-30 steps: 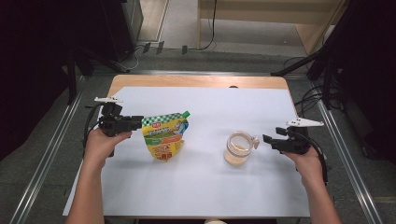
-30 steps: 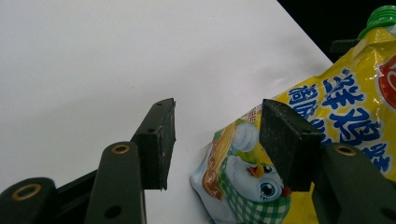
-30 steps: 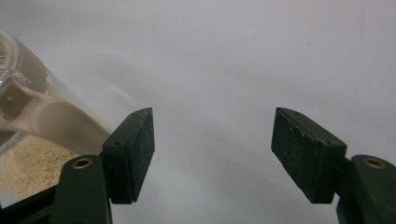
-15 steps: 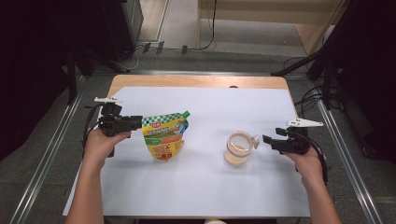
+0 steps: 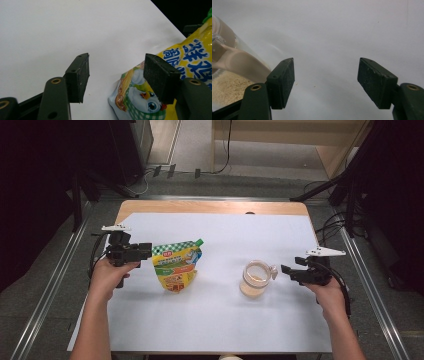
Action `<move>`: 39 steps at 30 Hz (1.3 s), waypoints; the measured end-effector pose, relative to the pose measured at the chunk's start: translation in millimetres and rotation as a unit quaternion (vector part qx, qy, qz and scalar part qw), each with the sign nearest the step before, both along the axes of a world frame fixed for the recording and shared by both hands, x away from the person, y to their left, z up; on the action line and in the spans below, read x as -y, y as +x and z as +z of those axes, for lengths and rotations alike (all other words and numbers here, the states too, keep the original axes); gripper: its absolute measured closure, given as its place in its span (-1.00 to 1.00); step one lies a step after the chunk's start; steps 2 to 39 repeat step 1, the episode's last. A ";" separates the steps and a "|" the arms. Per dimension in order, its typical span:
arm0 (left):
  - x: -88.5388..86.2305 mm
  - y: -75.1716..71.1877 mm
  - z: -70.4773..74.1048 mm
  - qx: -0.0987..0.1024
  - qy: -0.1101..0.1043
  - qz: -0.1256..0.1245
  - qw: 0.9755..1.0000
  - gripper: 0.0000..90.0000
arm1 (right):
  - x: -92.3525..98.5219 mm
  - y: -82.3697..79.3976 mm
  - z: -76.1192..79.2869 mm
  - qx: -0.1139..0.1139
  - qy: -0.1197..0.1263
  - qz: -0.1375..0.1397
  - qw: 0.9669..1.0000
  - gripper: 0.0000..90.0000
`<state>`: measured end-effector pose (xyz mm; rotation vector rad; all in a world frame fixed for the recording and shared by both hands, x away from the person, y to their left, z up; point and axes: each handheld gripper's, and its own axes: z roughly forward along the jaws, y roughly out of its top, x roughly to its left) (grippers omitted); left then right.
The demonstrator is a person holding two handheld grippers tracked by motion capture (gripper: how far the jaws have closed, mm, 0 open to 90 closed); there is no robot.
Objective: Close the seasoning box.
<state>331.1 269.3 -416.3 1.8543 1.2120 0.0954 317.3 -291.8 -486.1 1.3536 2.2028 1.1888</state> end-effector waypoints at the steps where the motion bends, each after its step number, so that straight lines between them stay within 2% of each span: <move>1: 0.2 0.9 -1.0 0.002 0.005 0.009 1.000 -0.25 | 0.0 0.2 -0.2 0.000 0.000 0.000 1.000 -0.31; 39: 0.2 0.9 -1.0 0.002 0.005 0.009 1.000 -0.25 | 0.0 0.2 -0.2 0.000 0.000 0.000 1.000 -0.31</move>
